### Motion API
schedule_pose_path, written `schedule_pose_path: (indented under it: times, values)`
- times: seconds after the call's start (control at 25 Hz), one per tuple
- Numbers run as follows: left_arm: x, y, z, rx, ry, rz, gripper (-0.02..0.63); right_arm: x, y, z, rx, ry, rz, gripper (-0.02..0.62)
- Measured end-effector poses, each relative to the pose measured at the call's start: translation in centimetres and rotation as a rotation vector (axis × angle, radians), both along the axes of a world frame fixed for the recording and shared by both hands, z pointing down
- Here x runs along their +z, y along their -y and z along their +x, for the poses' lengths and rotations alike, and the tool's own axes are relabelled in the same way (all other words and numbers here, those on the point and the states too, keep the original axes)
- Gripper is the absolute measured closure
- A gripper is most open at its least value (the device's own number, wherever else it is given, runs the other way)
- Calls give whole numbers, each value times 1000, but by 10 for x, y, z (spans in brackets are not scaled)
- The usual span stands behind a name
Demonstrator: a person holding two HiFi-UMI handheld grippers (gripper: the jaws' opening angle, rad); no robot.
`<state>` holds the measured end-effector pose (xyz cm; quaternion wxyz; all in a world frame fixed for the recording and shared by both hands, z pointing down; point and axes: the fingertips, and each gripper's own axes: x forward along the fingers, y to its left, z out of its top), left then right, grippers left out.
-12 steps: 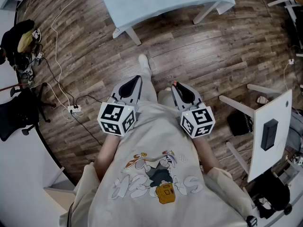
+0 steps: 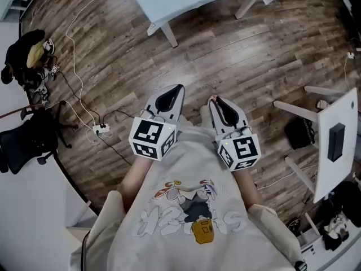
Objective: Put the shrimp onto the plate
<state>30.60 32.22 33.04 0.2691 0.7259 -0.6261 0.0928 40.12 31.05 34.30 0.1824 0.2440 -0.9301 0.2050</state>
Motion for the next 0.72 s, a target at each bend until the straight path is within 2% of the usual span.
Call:
schedule_pose_path:
  times: [0.16,0.36,0.52,0.6,0.72]
  values:
    - [2,-32,-58,-25,1,5,598,-5,-26,-63,-35,24,17,522]
    - [-3,-71,-140,-94,10,31,598,-4,-53,-143,-66,77,-17,523]
    - [8,-107,-189,-152,-11,31,598,2,-78,-200,-115,63,-5,523]
    - [11,-113,-210,-180,-35,26,598,2,-84,-217,-130,53,-12,522]
    - [13,-105,-220,-202,-81,21,598,4,-75,-229,-138,22,-57,523]
